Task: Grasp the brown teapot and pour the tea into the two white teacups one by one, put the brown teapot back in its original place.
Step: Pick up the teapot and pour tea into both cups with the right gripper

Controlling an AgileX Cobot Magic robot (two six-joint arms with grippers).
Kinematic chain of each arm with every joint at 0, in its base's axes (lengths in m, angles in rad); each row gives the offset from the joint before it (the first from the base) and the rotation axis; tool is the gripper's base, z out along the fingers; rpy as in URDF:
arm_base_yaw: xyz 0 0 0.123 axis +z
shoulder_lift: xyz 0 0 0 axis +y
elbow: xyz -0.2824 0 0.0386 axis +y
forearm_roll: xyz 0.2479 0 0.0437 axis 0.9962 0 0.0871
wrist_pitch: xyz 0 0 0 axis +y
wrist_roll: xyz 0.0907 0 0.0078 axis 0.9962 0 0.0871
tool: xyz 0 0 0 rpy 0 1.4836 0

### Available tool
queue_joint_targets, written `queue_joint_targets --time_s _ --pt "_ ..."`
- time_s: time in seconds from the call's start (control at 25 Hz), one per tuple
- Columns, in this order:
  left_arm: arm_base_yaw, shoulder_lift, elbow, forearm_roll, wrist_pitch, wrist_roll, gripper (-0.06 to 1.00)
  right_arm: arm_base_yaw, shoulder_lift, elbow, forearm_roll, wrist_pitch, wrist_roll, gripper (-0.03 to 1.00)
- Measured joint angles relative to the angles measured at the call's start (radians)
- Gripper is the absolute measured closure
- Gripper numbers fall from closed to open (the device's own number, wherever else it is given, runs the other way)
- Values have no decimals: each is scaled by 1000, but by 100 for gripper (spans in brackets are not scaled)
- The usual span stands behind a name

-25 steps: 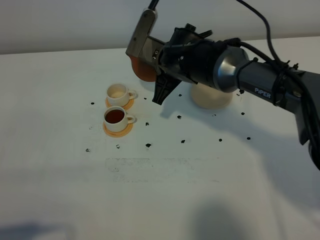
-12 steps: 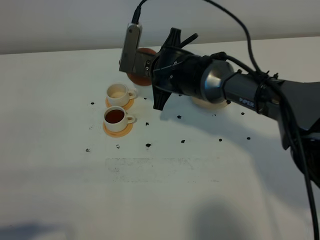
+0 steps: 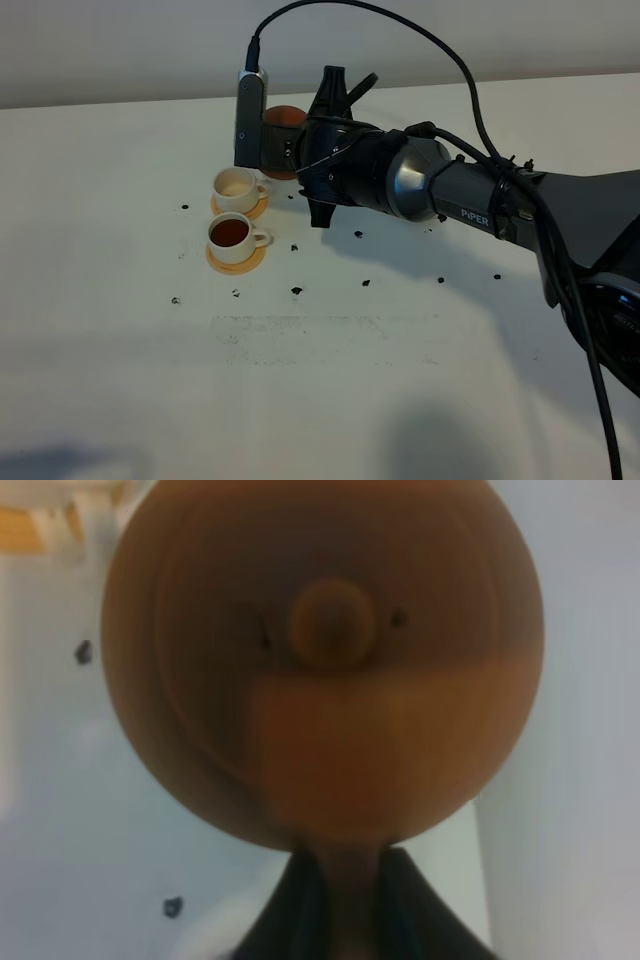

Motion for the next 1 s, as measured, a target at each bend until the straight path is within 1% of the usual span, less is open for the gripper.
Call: queue_joint_targets --time_s 0.64,1.0 --pt "0 0 0 0 0 0 64 35 5 2 -150 9 -9 87" --pt "0 0 0 0 0 0 64 37 12 2 -206 11 -10 87"
